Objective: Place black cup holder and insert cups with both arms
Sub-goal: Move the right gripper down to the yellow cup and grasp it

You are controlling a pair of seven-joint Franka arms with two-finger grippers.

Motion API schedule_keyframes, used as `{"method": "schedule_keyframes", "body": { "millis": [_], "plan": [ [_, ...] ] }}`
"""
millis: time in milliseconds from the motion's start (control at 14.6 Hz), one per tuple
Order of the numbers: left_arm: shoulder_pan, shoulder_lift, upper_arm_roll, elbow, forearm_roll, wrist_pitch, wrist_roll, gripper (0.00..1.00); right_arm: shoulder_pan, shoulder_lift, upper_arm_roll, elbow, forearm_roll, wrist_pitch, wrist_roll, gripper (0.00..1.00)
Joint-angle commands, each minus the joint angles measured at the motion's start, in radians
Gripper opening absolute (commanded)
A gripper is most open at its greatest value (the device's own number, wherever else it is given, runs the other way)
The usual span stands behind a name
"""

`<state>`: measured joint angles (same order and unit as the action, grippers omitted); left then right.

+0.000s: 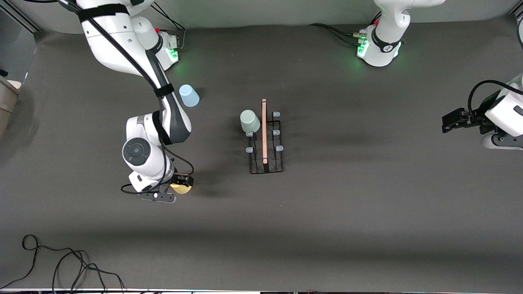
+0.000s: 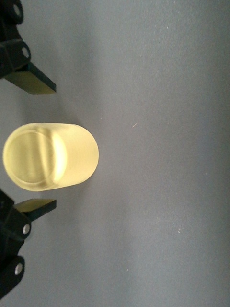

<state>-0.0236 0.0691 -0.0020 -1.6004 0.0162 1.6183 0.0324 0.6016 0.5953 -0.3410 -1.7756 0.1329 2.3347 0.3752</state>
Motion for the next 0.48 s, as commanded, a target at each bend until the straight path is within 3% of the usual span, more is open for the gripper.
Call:
{"method": "schedule_keyframes", "body": {
  "millis": [0, 275, 412],
  "plan": [
    [-0.010, 0.001, 0.004, 0.010, -0.001, -0.017, -0.014, 1.00, -0.006, 0.021, 0.004, -0.005, 0.011, 0.049, -0.032, 0.96],
    [-0.010, 0.003, 0.000, 0.010, -0.001, -0.012, -0.017, 1.00, -0.006, 0.040, 0.007, -0.015, 0.011, 0.075, -0.032, 0.95],
    [-0.010, 0.003, 0.001, 0.011, 0.001, -0.009, -0.017, 1.00, -0.006, 0.038, 0.010, -0.016, 0.011, 0.071, -0.032, 0.84]
  ]
}}
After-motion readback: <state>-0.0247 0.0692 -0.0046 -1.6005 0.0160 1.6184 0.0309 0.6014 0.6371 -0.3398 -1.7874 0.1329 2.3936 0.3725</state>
